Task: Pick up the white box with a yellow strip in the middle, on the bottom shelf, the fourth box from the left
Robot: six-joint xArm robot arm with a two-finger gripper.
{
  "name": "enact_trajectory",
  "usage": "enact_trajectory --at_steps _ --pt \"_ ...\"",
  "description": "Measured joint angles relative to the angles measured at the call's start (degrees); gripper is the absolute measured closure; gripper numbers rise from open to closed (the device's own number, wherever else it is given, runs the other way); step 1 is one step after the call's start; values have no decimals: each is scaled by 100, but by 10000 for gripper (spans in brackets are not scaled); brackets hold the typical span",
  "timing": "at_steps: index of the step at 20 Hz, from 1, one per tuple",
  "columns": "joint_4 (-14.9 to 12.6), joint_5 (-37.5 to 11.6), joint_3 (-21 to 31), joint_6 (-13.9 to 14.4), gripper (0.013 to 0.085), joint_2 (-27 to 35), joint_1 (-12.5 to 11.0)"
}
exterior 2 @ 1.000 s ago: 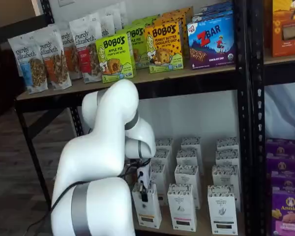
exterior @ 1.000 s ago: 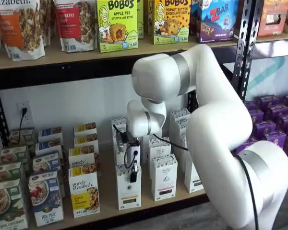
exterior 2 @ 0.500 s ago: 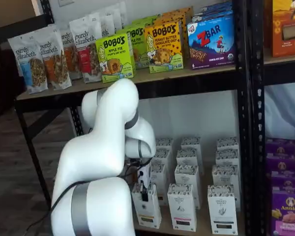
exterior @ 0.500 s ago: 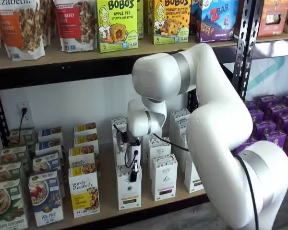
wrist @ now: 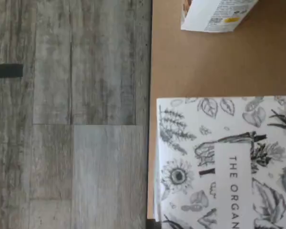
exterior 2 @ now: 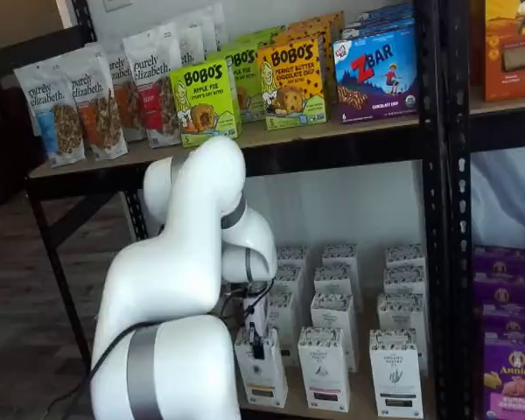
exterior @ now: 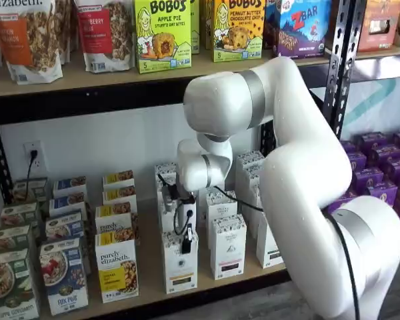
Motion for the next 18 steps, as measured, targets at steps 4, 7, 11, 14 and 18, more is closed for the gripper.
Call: enact_trajectory --at_steps 4,7,11,14,18 --pt "146 -89 281 -121 490 -179 16" --pt "140 -160 513 -96 490 -318 43" --pt "170 -302 871 -85 490 -522 96" --pt "240 -443 1172 -119 490 -691 139" --pt "370 -569 1576 -189 490 -925 203"
